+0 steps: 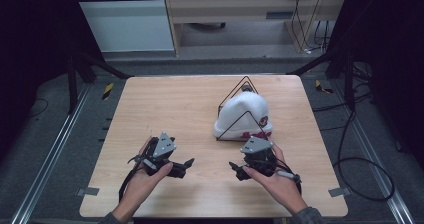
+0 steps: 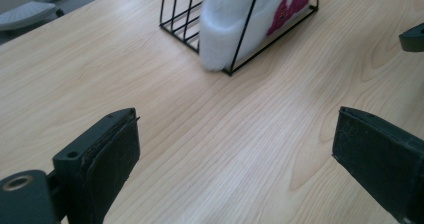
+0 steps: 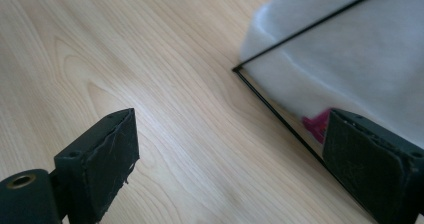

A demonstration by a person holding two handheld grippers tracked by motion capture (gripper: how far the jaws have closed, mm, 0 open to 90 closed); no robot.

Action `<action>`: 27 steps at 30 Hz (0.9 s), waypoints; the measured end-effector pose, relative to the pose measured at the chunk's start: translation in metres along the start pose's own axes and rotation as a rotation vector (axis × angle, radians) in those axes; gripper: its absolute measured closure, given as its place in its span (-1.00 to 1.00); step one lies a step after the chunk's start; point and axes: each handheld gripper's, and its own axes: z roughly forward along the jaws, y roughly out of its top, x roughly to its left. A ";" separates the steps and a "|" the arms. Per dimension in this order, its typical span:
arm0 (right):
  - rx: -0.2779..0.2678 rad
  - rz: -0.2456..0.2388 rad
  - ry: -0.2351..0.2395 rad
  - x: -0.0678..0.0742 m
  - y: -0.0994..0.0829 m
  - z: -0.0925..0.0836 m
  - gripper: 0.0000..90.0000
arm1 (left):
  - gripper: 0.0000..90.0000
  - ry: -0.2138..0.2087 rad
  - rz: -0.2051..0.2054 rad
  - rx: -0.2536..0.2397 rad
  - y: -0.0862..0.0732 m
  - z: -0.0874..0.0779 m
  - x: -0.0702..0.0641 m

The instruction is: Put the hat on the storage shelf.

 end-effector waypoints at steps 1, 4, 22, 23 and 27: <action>0.000 0.000 0.000 0.000 0.000 0.000 -0.82 | -0.90 0.000 0.000 0.000 0.000 0.000 0.000; -0.004 -0.010 0.024 0.006 0.004 0.009 -0.82 | -0.90 0.017 -0.017 0.004 -0.008 -0.004 0.006; 0.071 0.000 0.150 0.030 0.007 0.072 -0.77 | -0.90 0.086 -0.087 0.093 -0.054 -0.010 0.027; 0.071 0.000 0.150 0.030 0.007 0.072 -0.77 | -0.90 0.090 -0.098 0.101 -0.058 -0.008 0.031; 0.079 0.037 0.143 0.032 0.010 0.088 -0.75 | -0.90 0.113 -0.113 0.128 -0.067 -0.006 0.048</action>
